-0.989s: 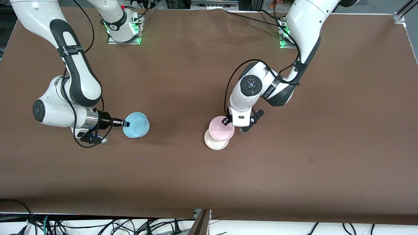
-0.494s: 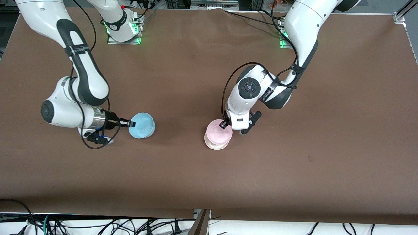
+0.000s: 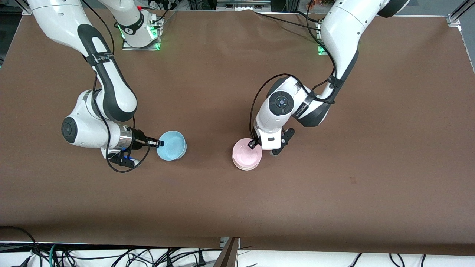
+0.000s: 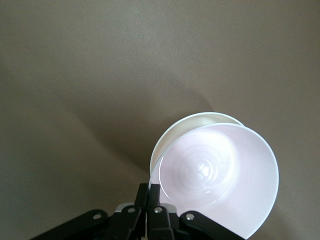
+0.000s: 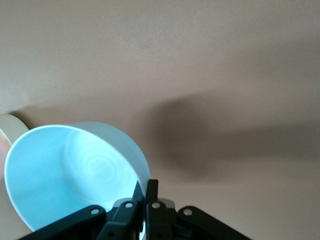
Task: Stack pink and blue bowls on white bowl
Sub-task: 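Carry the blue bowl with the right gripper toward the pink bowl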
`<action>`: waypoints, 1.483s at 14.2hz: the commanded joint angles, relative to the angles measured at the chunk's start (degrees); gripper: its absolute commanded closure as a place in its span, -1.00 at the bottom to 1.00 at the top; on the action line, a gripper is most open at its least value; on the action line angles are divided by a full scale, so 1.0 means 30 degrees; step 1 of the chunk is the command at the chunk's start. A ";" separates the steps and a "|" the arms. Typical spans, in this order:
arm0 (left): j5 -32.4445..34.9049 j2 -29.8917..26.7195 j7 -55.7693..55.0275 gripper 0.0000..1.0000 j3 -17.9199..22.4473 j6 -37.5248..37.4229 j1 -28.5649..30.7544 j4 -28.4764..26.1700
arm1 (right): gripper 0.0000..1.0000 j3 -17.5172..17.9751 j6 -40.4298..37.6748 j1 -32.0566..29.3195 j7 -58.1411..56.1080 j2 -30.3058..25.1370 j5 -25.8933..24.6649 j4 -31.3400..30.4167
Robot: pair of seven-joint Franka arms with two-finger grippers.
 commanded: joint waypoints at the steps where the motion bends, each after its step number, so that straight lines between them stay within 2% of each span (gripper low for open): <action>1: 0.0362 0.0711 -0.0456 1.00 0.0274 -0.0113 -0.0417 0.0968 | 1.00 -0.0029 -0.0135 0.0308 0.0500 0.0291 0.0328 0.0618; 6: 0.0363 0.0830 -0.0632 1.00 0.0392 0.0414 -0.0593 0.0997 | 1.00 0.0000 -0.0047 0.1041 0.1470 0.0819 0.0357 0.1469; 10: 0.0392 0.0801 -0.0545 0.59 0.0392 0.0414 -0.0564 0.1085 | 1.00 -0.0029 0.0974 0.1744 0.1998 0.1111 0.1761 0.1498; 13: 0.0392 0.0655 -0.0456 0.55 0.0450 0.0269 -0.0418 0.1143 | 1.00 -0.0029 0.1913 0.2534 0.2960 0.1229 0.1764 0.1556; 15: 0.0392 0.0363 -0.0427 0.55 0.0450 -0.0169 -0.0388 0.1813 | 1.00 -0.0029 0.2150 0.3235 0.3750 0.1637 0.1793 0.2315; 16: 0.0421 0.0332 -0.0427 0.55 0.0450 -0.1390 -0.0388 0.2369 | 1.00 -0.0029 0.2208 0.3675 0.4771 0.1755 0.1764 0.2609; 18: 0.0392 0.0332 -0.0282 0.55 0.0450 -0.4813 -0.0359 0.4618 | 1.00 -0.0058 0.2470 0.4467 0.6735 0.2252 0.1705 0.3631; 21: 0.0333 0.0099 0.1179 0.55 0.0392 -0.8890 -0.0242 0.6995 | 1.00 -0.0058 0.3815 0.5433 0.8498 0.2722 0.1617 0.4105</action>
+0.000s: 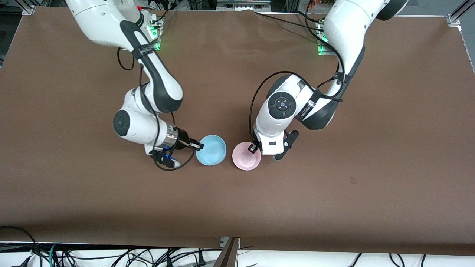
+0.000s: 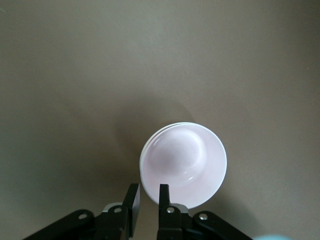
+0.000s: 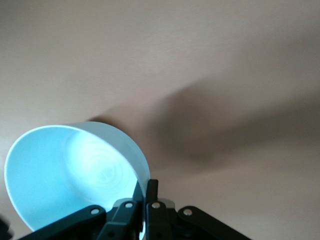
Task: Stack pink and blue bowls on white bowl
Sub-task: 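Carry the blue bowl with the right gripper toward the pink bowl, then lower the blue bowl onto pink while the left gripper releases and rises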
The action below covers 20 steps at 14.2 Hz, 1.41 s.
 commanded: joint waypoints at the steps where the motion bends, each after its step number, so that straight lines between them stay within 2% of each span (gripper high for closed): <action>1: 0.0300 -0.0245 0.1533 0.55 0.0031 -0.3653 -0.0012 0.2259 | 1.00 -0.0137 0.1317 0.0908 0.1397 0.0945 0.0153 0.0966; 4: 0.0358 -0.1091 0.3699 0.55 0.0088 -0.6381 0.0046 0.2792 | 1.00 -0.0137 0.2870 0.1817 0.2598 0.1326 0.0124 0.1259; 7: 0.0125 -0.2760 0.6859 0.55 0.0001 -0.9251 0.1332 0.2792 | 1.00 -0.0137 0.4628 0.2549 0.2866 0.1707 0.0182 0.1376; 10: 0.0065 -0.4227 0.9821 0.53 -0.0175 -1.1364 0.2885 0.2792 | 1.00 -0.0137 0.4839 0.3048 0.3884 0.2322 0.0126 0.2544; 13: -0.0462 -0.5573 1.2017 0.52 -0.0146 -1.2655 0.4348 0.2792 | 1.00 -0.0196 0.5159 0.3459 0.4213 0.2937 0.0066 0.2929; 16: -0.0375 -0.6541 1.6636 0.47 -0.0088 -1.3856 0.6252 0.2647 | 1.00 -0.0284 0.5249 0.3957 0.4184 0.3319 -0.0341 0.2930; 18: -0.0142 -0.6867 1.8786 0.40 0.0029 -1.4618 0.6521 0.2238 | 1.00 -0.0313 0.5249 0.4016 0.4213 0.3524 -0.0928 0.2930; 20: -0.0111 -0.7217 1.9408 0.39 0.0089 -1.4593 0.6899 0.1885 | 1.00 -0.0313 0.5220 0.4075 0.4155 0.3554 -0.0989 0.2900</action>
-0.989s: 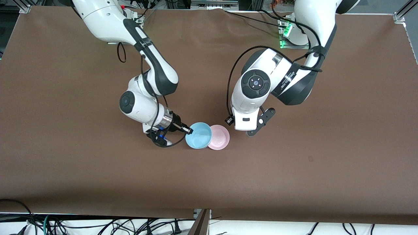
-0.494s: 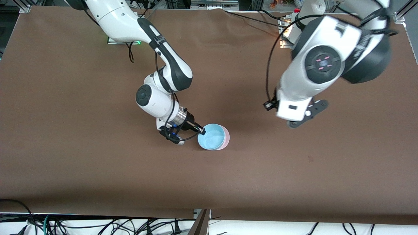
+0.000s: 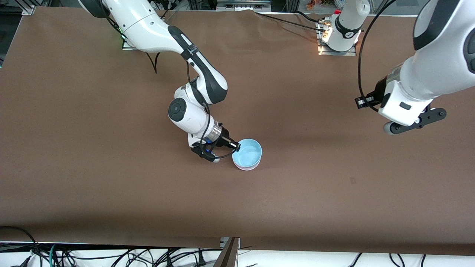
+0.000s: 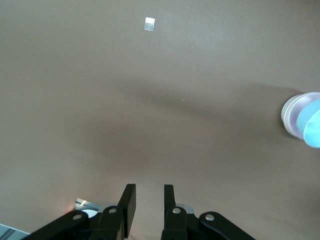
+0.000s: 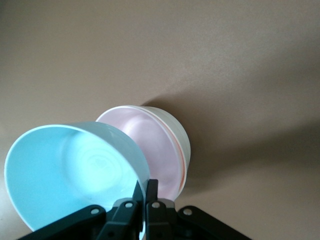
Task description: Stack pink and blue bowls on white bowl
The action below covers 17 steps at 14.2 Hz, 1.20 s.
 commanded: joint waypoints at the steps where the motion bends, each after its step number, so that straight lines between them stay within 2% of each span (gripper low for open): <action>1: 0.0032 -0.0973 0.1616 0.39 -0.0129 0.0000 0.0683 -0.1258 | 1.00 -0.0234 -0.0004 0.0301 0.0316 0.0342 -0.0408 0.0635; 4: 0.0003 -0.2288 0.3552 0.36 -0.0131 0.0584 0.1126 -0.3069 | 1.00 -0.0234 -0.0092 0.0272 0.0316 0.0342 -0.0727 0.0635; 7: -0.0026 -0.3607 0.3555 0.21 -0.0160 0.2017 0.1097 -0.5295 | 1.00 -0.0234 -0.0151 0.0272 0.0316 0.0342 -0.1228 0.0606; 9: -0.0084 -0.4457 0.3555 0.20 -0.0190 0.2780 0.1126 -0.6615 | 1.00 -0.0263 -0.0296 0.0272 0.0316 0.0342 -0.1403 0.0548; 15: -0.0143 -0.4898 0.3584 0.13 -0.0219 0.3309 0.1126 -0.7380 | 1.00 -0.0293 -0.0620 0.0272 0.0316 0.0342 -0.1668 0.0460; 17: -0.0202 -0.6240 0.3584 0.11 -0.0190 0.4564 0.1126 -0.9392 | 1.00 -0.0293 -0.0620 0.0272 0.0316 0.0400 -0.1668 0.0430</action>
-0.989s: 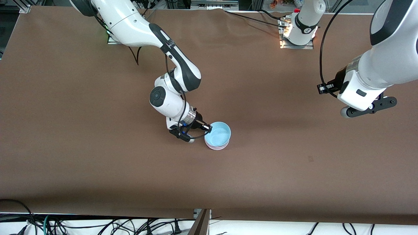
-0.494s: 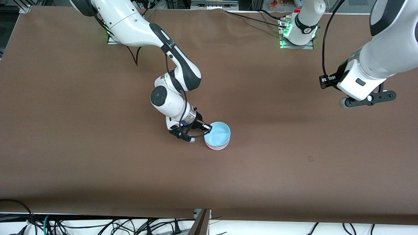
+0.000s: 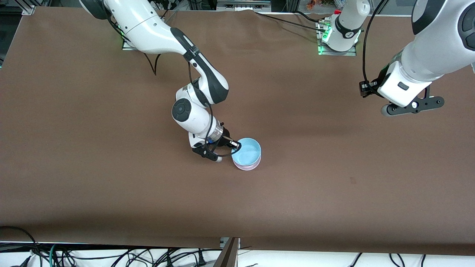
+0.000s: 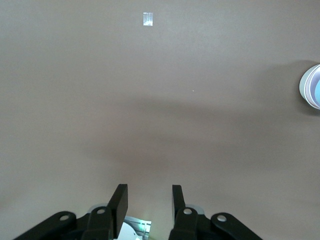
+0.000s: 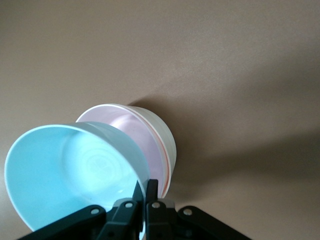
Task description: Stack pink and blue bowls on white bowl
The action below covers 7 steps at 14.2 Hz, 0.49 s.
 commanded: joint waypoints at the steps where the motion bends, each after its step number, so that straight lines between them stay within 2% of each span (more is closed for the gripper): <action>1: -0.0232 -0.2664 0.0619 0.08 -0.0038 0.1943 0.0367 -0.3665 | 1.00 -0.0214 -0.0277 0.0213 0.0316 0.0229 -0.0322 0.0401; 3: -0.0232 -0.3286 0.0619 -0.01 -0.0038 0.2447 0.0398 -0.4582 | 1.00 -0.0214 -0.0277 0.0213 0.0316 0.0259 -0.0351 0.0401; 7: -0.0262 -0.3229 0.0590 -0.18 -0.0038 0.2448 0.0398 -0.4467 | 1.00 -0.0214 -0.0277 0.0213 0.0316 0.0346 -0.0644 0.0401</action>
